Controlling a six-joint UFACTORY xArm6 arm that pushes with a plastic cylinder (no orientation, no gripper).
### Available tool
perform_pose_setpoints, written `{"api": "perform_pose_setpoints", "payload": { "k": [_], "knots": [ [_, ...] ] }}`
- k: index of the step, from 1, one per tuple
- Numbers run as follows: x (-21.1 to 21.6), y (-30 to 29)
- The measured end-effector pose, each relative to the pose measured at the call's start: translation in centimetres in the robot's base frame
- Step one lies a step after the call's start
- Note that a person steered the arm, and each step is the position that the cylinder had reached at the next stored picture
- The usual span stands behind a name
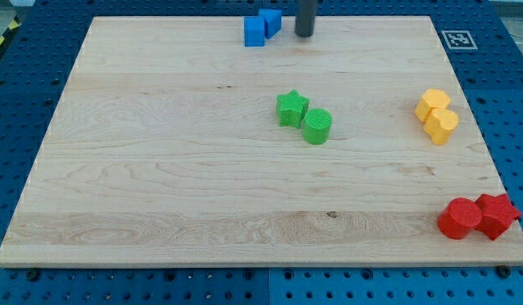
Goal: Move the blue triangle into the blue cube
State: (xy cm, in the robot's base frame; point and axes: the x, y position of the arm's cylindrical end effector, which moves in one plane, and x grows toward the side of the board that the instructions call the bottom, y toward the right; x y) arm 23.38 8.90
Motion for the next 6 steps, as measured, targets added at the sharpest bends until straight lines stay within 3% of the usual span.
{"api": "perform_pose_setpoints", "payload": {
  "k": [1,2,4,6],
  "knots": [
    [-1.2,2.6],
    [-3.6,1.7],
    [-3.9,-6.1],
    [0.9,-8.3]
  ]
}}
